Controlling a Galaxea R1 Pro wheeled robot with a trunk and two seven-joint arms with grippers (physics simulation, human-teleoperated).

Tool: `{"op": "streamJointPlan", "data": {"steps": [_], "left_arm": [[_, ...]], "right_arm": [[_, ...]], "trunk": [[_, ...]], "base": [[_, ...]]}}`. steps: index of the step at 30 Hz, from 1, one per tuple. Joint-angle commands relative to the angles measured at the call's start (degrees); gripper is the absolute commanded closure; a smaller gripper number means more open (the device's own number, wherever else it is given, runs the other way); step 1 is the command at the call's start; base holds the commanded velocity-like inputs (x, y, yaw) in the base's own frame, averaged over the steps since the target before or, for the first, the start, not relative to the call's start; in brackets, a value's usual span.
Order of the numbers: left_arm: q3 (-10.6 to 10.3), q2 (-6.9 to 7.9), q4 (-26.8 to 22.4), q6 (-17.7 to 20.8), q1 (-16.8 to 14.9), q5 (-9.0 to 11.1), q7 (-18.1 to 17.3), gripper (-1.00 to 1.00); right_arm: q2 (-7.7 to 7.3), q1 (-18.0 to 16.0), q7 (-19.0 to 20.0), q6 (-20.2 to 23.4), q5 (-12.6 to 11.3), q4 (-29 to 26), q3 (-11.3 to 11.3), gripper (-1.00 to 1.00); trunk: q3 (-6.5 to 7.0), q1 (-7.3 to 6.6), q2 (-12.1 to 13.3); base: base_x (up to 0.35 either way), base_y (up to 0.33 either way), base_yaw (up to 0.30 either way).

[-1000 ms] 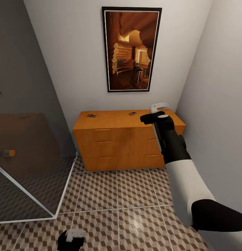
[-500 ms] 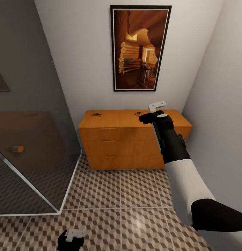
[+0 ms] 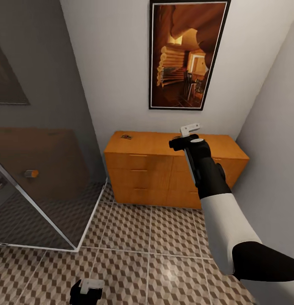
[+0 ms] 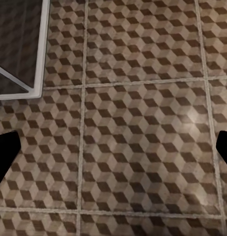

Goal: Take the four mousetraps from the cabinet in the bathroom and place them on the bathroom floor. Make sure all four end up on the same floor surface, and ensure that at least two of them are either under or directly next to the same bathroom sink.

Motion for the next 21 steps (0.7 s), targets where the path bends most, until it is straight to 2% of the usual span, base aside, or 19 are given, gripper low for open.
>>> {"op": "streamJointPlan", "data": {"steps": [1, 15, 21], "left_arm": [[-0.5, -0.06, 0.3, -0.4, -0.1, 0.4, 0.1, -1.00], [-0.5, -0.06, 0.3, -0.4, -0.1, 0.4, 0.1, -1.00], [-0.5, -0.06, 0.3, -0.4, -0.1, 0.4, 0.1, -1.00]], "right_arm": [[0.00, 0.0, 0.5, 0.3, 0.6, -0.1, 0.0, -1.00], [0.00, 0.0, 0.5, 0.3, 0.6, 0.0, 0.0, -1.00], [0.00, 0.0, 0.6, 0.3, 0.6, 0.0, 0.0, -1.00]], "trunk": [[-0.18, 0.04, -0.1], [-1.21, 0.04, -0.1], [-1.66, 0.04, -0.1]], "base": [[0.102, -0.171, 0.189], [0.165, -0.233, 0.184], [0.222, -0.084, 0.181]]}}
